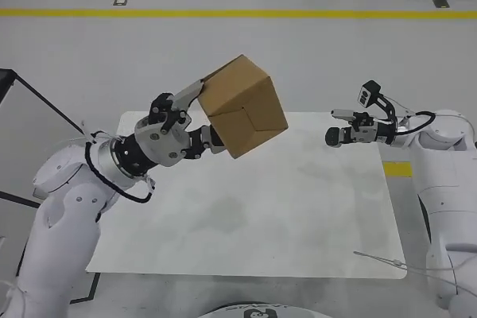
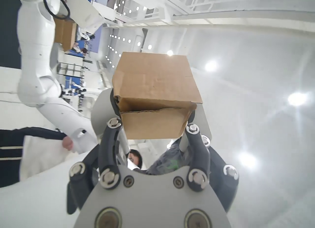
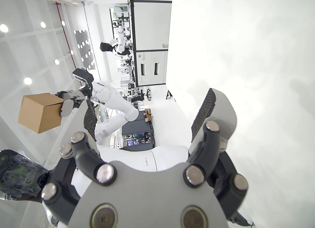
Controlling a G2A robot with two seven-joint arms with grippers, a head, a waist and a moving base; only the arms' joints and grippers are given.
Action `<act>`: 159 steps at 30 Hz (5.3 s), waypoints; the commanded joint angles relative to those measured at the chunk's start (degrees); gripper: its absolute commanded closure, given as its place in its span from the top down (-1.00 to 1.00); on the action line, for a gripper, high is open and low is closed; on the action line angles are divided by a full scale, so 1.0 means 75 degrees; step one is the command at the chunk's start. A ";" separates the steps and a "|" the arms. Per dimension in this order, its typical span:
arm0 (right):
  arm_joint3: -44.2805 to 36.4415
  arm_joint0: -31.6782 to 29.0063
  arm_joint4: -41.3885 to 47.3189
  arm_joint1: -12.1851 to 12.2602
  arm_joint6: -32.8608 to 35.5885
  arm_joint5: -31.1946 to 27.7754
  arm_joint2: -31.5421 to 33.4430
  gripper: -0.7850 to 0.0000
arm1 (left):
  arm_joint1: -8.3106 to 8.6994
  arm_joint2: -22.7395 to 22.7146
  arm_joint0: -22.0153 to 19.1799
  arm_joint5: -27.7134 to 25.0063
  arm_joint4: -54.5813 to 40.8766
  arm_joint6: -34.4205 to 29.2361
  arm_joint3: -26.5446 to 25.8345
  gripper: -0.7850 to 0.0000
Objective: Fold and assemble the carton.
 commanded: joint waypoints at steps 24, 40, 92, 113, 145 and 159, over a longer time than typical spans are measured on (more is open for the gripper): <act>0.0000 0.0000 0.0000 0.0000 0.0000 0.0000 0.0000 1.00 | -0.0214 0.0066 0.0274 0.0353 -0.3684 0.0183 0.0468 -1.00; 0.0000 0.0000 0.0000 0.0000 0.0000 0.0000 0.0000 1.00 | -0.0438 0.0569 0.0565 -0.0135 -0.7588 0.1938 0.0444 -1.00; 0.0000 0.0000 0.0000 0.0000 0.0000 0.0000 0.0000 1.00 | -0.0467 -0.0438 0.0508 0.0634 -0.1938 -0.2156 0.1270 -1.00; 0.0000 0.0000 0.0000 0.0000 0.0000 0.0000 0.0000 1.00 | -0.0489 -0.0199 0.0379 0.0703 -0.1665 -0.2817 0.1762 -1.00; 0.0000 0.0000 0.0000 0.0000 0.0000 0.0000 0.0000 1.00 | -0.0159 -0.0959 -0.0230 0.2154 0.2703 0.1064 0.0097 -1.00; 0.0000 0.0000 0.0000 0.0000 0.0000 0.0000 0.0000 1.00 | 0.0051 0.0104 -0.1983 0.3738 0.4866 0.1255 -0.0517 -1.00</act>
